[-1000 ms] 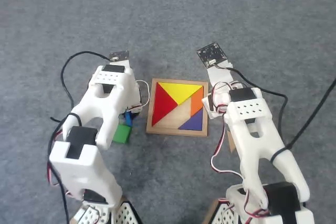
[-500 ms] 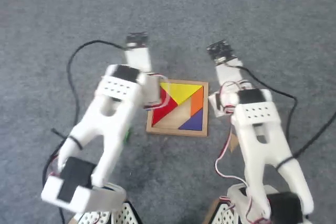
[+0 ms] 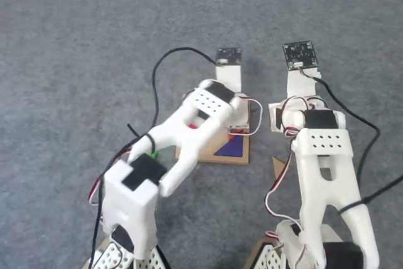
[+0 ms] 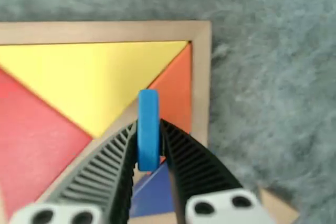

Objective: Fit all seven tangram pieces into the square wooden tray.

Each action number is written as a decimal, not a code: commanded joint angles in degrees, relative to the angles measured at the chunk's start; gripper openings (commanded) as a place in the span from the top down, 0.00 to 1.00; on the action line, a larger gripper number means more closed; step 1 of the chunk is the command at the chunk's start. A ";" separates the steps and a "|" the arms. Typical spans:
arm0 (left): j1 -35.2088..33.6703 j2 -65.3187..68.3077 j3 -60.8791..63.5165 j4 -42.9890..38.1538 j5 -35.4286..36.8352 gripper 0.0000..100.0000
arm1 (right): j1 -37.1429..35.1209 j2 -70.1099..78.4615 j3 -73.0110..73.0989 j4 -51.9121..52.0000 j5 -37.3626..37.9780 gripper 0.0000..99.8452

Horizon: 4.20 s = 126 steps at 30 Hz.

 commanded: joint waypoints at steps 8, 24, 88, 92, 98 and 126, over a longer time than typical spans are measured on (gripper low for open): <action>-1.14 3.25 -8.92 7.65 1.14 0.88 | 0.40 -3.12 -0.26 0.31 -0.26 0.94; -1.14 3.16 -15.34 18.55 -2.46 0.87 | 0.40 -3.03 -0.18 0.22 -0.26 0.94; -45.71 -61.80 57.98 -11.96 -42.37 0.99 | -25.63 23.16 -8.79 -0.04 10.20 0.98; -45.71 -61.71 59.91 -14.42 -43.60 0.99 | -22.90 22.99 -10.29 0.75 10.64 0.98; -45.71 -61.45 60.18 -14.15 -43.60 0.98 | -22.90 22.55 -16.53 8.40 10.11 0.98; -45.71 -61.89 66.95 -18.46 -52.57 0.99 | -21.41 37.49 -26.29 7.78 9.14 0.98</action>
